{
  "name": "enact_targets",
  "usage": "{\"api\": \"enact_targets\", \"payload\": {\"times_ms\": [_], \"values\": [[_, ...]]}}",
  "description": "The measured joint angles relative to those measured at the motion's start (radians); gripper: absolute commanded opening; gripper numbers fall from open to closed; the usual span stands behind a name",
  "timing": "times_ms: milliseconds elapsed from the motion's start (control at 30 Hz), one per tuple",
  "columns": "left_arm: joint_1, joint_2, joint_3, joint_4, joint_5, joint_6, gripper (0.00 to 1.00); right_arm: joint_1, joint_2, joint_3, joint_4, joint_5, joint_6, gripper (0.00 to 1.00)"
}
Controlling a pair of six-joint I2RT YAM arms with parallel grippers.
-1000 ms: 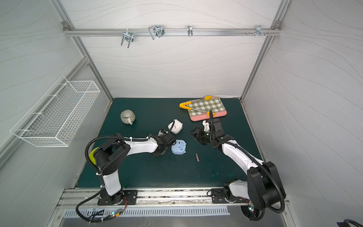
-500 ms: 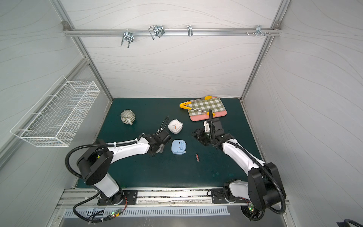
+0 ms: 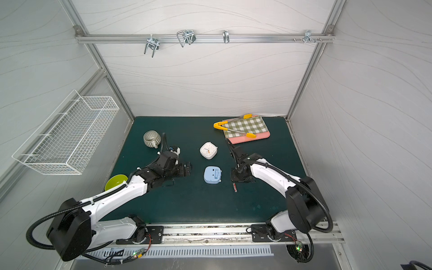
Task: Insert the battery into the alarm
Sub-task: Pick up the battery at the center of the board.
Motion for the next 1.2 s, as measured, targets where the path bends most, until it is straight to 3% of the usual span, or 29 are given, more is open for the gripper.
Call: {"api": "enact_targets", "payload": {"times_ms": [167, 700, 1000, 1200], "values": [[0.016, -0.026, -0.011, 0.053, 0.044, -0.014, 0.99, 0.055, 0.109, 0.027, -0.025, 0.033, -0.016, 0.37], [0.03, -0.029, -0.048, 0.108, 0.101, -0.035, 0.99, 0.061, 0.193, 0.037, -0.025, 0.043, -0.027, 0.24], [0.03, -0.046, -0.096, 0.172, 0.145, -0.052, 1.0, 0.049, 0.182, 0.033, 0.02, 0.011, -0.024, 0.13], [0.015, -0.049, -0.151, 0.366, 0.218, -0.095, 1.0, 0.014, 0.003, -0.003, 0.094, -0.051, 0.004, 0.13]]}}
